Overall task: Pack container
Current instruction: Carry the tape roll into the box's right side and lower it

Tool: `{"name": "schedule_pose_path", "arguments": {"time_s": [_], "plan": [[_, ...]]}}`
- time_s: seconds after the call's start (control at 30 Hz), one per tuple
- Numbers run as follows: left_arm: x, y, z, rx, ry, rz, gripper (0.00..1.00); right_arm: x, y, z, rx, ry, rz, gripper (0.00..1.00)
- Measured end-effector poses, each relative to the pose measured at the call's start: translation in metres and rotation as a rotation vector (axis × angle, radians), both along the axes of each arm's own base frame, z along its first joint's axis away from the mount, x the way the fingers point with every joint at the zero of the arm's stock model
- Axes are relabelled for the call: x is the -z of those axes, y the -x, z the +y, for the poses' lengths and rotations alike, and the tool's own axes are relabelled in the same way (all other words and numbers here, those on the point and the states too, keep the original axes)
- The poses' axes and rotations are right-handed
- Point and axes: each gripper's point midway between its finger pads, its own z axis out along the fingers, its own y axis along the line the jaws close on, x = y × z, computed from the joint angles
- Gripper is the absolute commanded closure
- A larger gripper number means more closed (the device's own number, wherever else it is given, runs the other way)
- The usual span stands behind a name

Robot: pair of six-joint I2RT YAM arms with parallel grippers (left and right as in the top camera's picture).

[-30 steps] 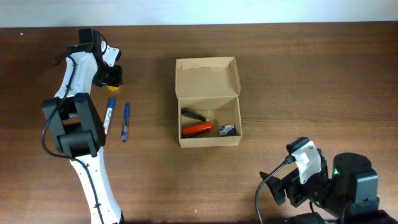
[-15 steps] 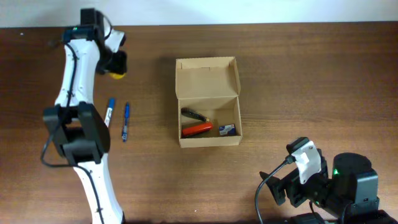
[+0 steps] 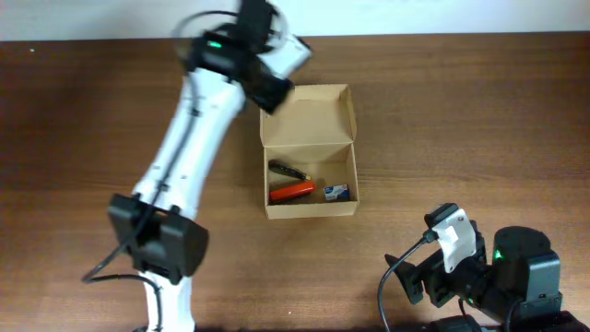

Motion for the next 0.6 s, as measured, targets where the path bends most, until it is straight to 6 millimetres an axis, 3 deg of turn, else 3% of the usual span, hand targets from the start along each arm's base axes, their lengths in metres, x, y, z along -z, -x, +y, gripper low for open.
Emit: {"name": "schedule_pose_path", "arguments": {"time_s": [0.17, 0.37, 0.6], "plan": [[0.02, 0.034, -0.045, 0.119, -0.028, 0.049, 0.74, 0.0, 0.0, 0.0, 0.0, 0.0, 0.0, 0.01], [0.072, 0.065, -0.05, 0.162, -0.089, 0.171, 0.74, 0.0, 0.0, 0.0, 0.0, 0.0, 0.0, 0.01], [0.095, 0.073, -0.064, 0.197, -0.056, 0.19, 0.73, 0.0, 0.0, 0.0, 0.0, 0.0, 0.0, 0.01]]}}
